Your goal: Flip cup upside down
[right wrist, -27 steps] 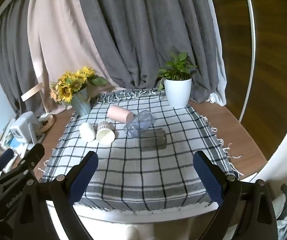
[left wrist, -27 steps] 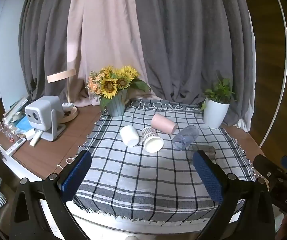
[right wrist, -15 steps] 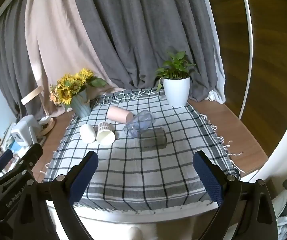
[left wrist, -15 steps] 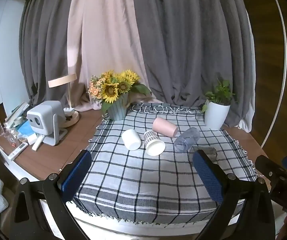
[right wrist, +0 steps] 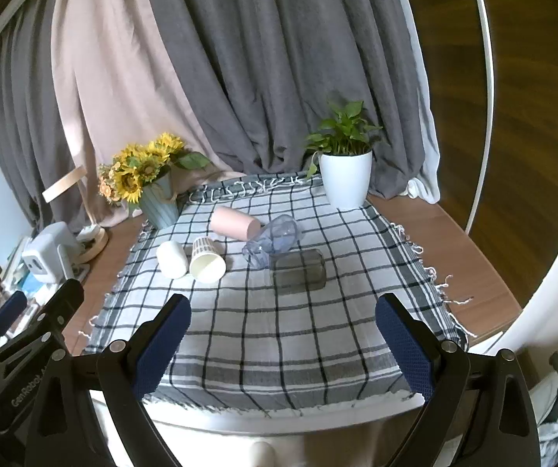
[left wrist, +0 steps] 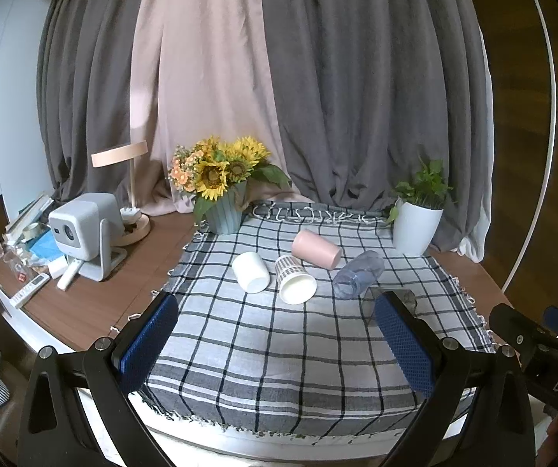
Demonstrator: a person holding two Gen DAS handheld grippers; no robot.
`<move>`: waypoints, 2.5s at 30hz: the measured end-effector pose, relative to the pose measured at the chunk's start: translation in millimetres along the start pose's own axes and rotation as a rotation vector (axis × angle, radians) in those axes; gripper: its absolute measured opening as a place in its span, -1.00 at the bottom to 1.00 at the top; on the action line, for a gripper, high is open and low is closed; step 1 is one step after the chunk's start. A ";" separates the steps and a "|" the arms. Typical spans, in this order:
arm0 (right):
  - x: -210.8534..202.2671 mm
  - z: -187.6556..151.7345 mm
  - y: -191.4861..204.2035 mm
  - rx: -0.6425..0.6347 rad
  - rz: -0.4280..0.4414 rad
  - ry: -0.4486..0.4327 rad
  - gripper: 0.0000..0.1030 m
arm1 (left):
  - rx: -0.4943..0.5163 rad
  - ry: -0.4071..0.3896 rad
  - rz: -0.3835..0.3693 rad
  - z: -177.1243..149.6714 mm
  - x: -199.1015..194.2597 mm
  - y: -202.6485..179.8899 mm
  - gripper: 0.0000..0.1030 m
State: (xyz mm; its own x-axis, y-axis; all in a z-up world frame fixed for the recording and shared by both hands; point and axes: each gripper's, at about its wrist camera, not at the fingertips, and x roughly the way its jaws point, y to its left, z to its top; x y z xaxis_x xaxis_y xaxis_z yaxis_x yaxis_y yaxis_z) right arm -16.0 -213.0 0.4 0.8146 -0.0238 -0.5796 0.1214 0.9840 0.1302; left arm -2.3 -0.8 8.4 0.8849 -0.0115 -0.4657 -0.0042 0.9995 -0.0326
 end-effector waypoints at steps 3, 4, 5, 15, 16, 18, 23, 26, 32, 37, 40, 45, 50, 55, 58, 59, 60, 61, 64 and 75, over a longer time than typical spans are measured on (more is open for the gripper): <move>-8.5 3.3 6.8 -0.004 0.004 0.001 0.87 | 0.001 -0.002 -0.003 0.0 -0.4 -0.1 1.00; -10.3 3.2 6.4 -0.004 0.004 -0.001 0.87 | 0.002 -0.003 -0.003 0.3 -0.6 0.0 1.00; -9.0 3.6 10.7 -0.003 0.003 -0.001 0.87 | 0.003 -0.005 -0.004 0.5 -0.6 -0.3 1.00; -8.7 7.3 5.9 0.001 0.002 -0.004 0.87 | -0.002 0.005 -0.011 -0.5 0.1 -0.6 1.00; -8.6 6.9 5.7 0.000 0.003 -0.005 0.87 | -0.001 0.007 -0.011 -0.6 0.3 -0.5 1.00; -8.6 6.0 5.6 0.001 0.003 -0.007 0.87 | -0.002 0.007 -0.008 -2.5 0.1 0.3 1.00; -8.6 2.2 4.8 0.004 0.005 -0.003 0.87 | -0.005 0.012 -0.009 -5.9 -0.1 2.5 1.00; -8.9 0.4 6.0 0.005 0.007 -0.001 0.87 | -0.005 0.013 -0.009 -6.5 0.4 3.6 1.00; -8.4 0.4 7.2 0.007 0.008 0.001 0.87 | -0.006 0.012 -0.008 -7.0 0.6 4.6 1.00; -7.9 0.4 7.1 0.008 0.005 0.000 0.87 | -0.006 0.013 -0.008 -6.4 0.8 3.4 1.00; -7.9 -0.3 7.5 0.008 0.005 0.001 0.87 | -0.005 0.013 -0.007 -6.5 0.8 3.4 1.00; -6.9 -0.2 6.6 0.009 0.006 0.000 0.87 | -0.005 0.015 -0.008 -7.4 0.9 4.5 1.00; -6.8 -0.8 8.0 0.008 0.006 0.002 0.87 | -0.004 0.013 -0.006 -6.6 1.6 3.4 1.00; -6.1 -2.2 9.5 0.010 0.004 0.001 0.87 | -0.003 0.012 -0.005 -5.8 2.1 2.8 1.00; -6.1 -2.8 9.7 0.008 0.003 -0.001 0.87 | -0.003 0.013 -0.007 -4.7 2.7 2.1 1.00; -5.2 -1.3 8.5 0.009 0.002 0.000 0.87 | -0.003 0.014 -0.007 -4.8 2.6 2.0 1.00; -5.2 -1.3 8.3 0.010 0.001 0.001 0.87 | -0.003 0.015 -0.009 -4.4 3.0 1.4 1.00; -5.1 -1.8 8.3 0.011 0.003 0.002 0.87 | -0.002 0.016 -0.008 -3.9 3.2 1.0 1.00; -5.2 -3.5 10.7 0.009 0.007 0.004 0.87 | -0.002 0.014 -0.004 -3.6 3.8 0.9 1.00; 18.0 1.9 20.3 -0.007 0.008 0.039 0.94 | -0.020 0.102 0.056 -3.7 35.2 16.2 1.00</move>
State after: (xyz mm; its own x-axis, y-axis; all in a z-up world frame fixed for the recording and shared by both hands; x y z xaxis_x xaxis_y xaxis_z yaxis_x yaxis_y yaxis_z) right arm 2.2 -193.8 -5.9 0.7928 -0.0090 -0.6094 0.1108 0.9854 0.1296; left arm 27.1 14.9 -11.8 0.8310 0.0400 -0.5548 -0.0623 0.9978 -0.0214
